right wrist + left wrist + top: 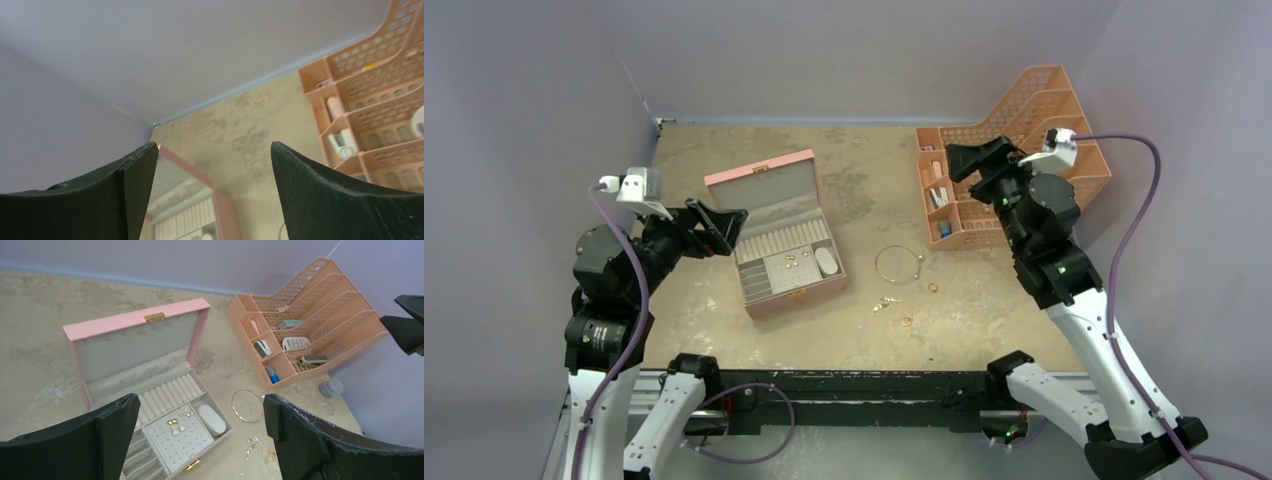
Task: Organize the mixed jewelry
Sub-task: Pick up the jewelry from the center of the board.
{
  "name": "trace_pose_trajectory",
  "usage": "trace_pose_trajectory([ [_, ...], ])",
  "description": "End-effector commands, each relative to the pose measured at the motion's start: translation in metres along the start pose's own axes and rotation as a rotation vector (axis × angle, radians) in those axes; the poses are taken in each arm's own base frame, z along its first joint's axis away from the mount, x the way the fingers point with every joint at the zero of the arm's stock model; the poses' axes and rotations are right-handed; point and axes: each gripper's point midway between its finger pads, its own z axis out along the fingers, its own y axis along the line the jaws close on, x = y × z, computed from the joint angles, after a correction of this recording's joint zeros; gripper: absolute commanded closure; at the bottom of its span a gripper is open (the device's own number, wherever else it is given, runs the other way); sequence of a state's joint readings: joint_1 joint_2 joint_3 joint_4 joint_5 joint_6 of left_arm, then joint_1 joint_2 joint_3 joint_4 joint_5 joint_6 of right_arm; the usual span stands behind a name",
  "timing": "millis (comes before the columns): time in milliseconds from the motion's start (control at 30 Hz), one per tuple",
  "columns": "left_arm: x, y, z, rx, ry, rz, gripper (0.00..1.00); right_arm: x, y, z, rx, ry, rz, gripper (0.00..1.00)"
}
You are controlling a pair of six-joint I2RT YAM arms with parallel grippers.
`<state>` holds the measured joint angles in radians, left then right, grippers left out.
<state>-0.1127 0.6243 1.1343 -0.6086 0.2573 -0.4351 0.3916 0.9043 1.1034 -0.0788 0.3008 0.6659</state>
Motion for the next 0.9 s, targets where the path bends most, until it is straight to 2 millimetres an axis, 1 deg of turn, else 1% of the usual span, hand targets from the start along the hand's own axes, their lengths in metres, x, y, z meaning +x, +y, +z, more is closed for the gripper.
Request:
trace_pose_trajectory([
  [0, 0.001, -0.016, 0.000, 0.108, -0.036, -0.020, 0.03, 0.029, 0.023, -0.007, -0.131, 0.129, 0.137, 0.15],
  [67, 0.014, -0.019, 0.000, 0.142, -0.013, -0.033, 0.02, 0.059, 0.036, -0.012, -0.245, 0.247, 0.146, 0.17],
  [100, 0.020, -0.018, -0.001, 0.149, -0.002, -0.044, 0.02, 0.071, 0.038, -0.014, -0.273, 0.298, 0.164, 0.19],
  [133, 0.027, -0.018, -0.001, 0.156, 0.013, -0.053, 0.01, 0.088, 0.034, -0.014, -0.265, 0.354, 0.185, 0.22],
  [167, 0.033, -0.020, -0.003, 0.175, 0.024, -0.053, 0.01, 0.101, 0.032, -0.015, -0.265, 0.402, 0.233, 0.22],
  [200, 0.040, -0.020, -0.004, 0.187, 0.036, -0.055, 0.01, 0.112, 0.028, -0.015, -0.261, 0.433, 0.225, 0.23],
  [233, 0.049, -0.018, -0.004, 0.188, 0.049, -0.063, 0.01, 0.125, 0.021, -0.016, -0.262, 0.470, 0.194, 0.26],
  [267, 0.052, -0.017, -0.006, 0.188, 0.049, -0.073, 0.01, 0.131, 0.018, -0.015, -0.268, 0.476, 0.173, 0.30],
  [300, 0.057, -0.015, -0.006, 0.181, 0.052, -0.087, 0.01, 0.132, 0.014, -0.012, -0.261, 0.464, 0.162, 0.32],
  [400, 0.065, -0.005, -0.009, 0.127, 0.049, -0.143, 0.01, 0.148, -0.013, -0.007, -0.148, 0.485, 0.120, 0.32],
  [433, 0.067, -0.003, -0.009, 0.117, 0.052, -0.148, 0.01, 0.158, -0.026, -0.007, -0.096, 0.513, 0.094, 0.32],
  [533, 0.074, 0.003, -0.010, 0.081, 0.072, -0.165, 0.01, 0.184, -0.055, -0.010, 0.014, 0.586, 0.033, 0.32],
  [667, 0.082, 0.005, -0.010, 0.083, 0.098, -0.155, 0.02, 0.216, -0.074, -0.022, 0.121, 0.633, -0.048, 0.33],
  [700, 0.084, 0.005, -0.009, 0.085, 0.105, -0.157, 0.02, 0.224, -0.076, -0.026, 0.150, 0.642, -0.053, 0.35],
  [733, 0.087, 0.005, -0.008, 0.093, 0.113, -0.158, 0.03, 0.234, -0.080, -0.030, 0.180, 0.658, -0.062, 0.37],
  [833, 0.092, 0.002, -0.005, 0.117, 0.135, -0.163, 0.05, 0.264, -0.092, -0.044, 0.245, 0.723, -0.161, 0.37],
  [867, 0.094, 0.003, -0.004, 0.115, 0.141, -0.166, 0.06, 0.273, -0.096, -0.049, 0.285, 0.735, -0.158, 0.42],
])
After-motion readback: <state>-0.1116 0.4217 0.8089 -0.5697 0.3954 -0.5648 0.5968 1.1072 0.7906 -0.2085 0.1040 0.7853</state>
